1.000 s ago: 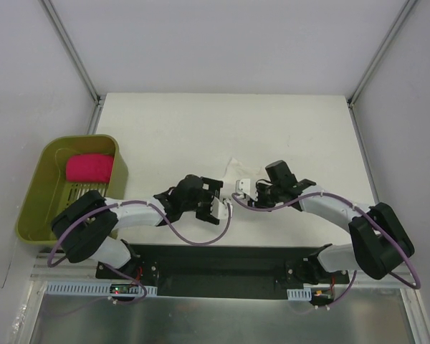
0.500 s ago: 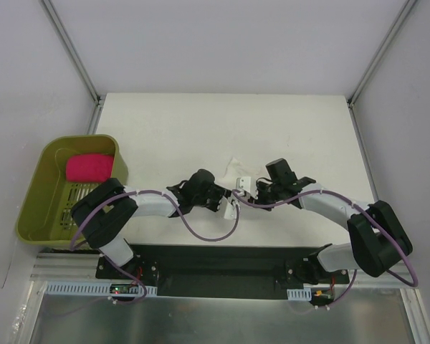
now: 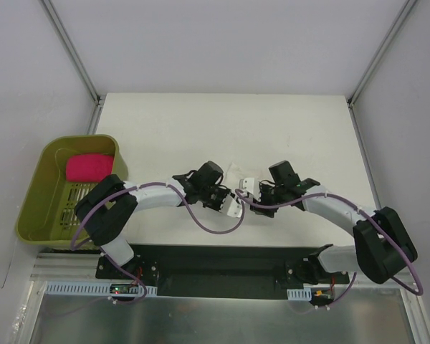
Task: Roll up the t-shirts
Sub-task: Roll the T-shirt to the center of the board.
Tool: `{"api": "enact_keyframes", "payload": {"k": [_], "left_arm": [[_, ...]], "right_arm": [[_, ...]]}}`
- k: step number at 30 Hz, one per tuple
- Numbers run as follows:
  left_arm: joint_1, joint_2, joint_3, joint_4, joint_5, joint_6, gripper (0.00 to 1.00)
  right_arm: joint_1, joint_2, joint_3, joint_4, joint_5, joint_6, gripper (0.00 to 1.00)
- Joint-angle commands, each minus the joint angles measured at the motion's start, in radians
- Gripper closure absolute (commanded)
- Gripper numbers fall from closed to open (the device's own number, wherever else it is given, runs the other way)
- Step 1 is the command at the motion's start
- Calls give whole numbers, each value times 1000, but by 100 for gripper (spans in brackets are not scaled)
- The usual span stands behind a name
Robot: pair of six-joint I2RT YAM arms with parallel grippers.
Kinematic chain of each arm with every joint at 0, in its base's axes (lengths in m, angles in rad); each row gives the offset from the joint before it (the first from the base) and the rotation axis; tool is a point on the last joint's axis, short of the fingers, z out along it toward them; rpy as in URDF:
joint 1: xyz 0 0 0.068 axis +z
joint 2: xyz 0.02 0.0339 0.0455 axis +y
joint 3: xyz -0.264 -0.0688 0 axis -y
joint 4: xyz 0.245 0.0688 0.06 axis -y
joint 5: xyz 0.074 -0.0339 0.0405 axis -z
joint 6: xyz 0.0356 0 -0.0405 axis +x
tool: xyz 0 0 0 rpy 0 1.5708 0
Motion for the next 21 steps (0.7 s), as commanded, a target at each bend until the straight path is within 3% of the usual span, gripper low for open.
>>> {"api": "enact_keyframes", "payload": {"k": [1,5,11,15,17,21], "left_arm": [[27,-9,44,-68,49,-108,90],[26,-29,24,-68,65,-114,97],[20,-61,-34,-35,73,-82,100],[16,-72,-41,-46,77,-89,100],[16,-75,14,-175,120,-70,100],[38,-60,131,-428,239,-100,100]], "right_arm": [[62,-36,-92,-250,13,-80,43],[140,-124,-175,-194,88,-91,43],[229,-203,-267,-65,190,-57,54],[234,-166,-227,-95,167,-50,83],[212,-149,-197,-146,117,-27,88],[131,-184,-144,-316,-64,-39,90]]}}
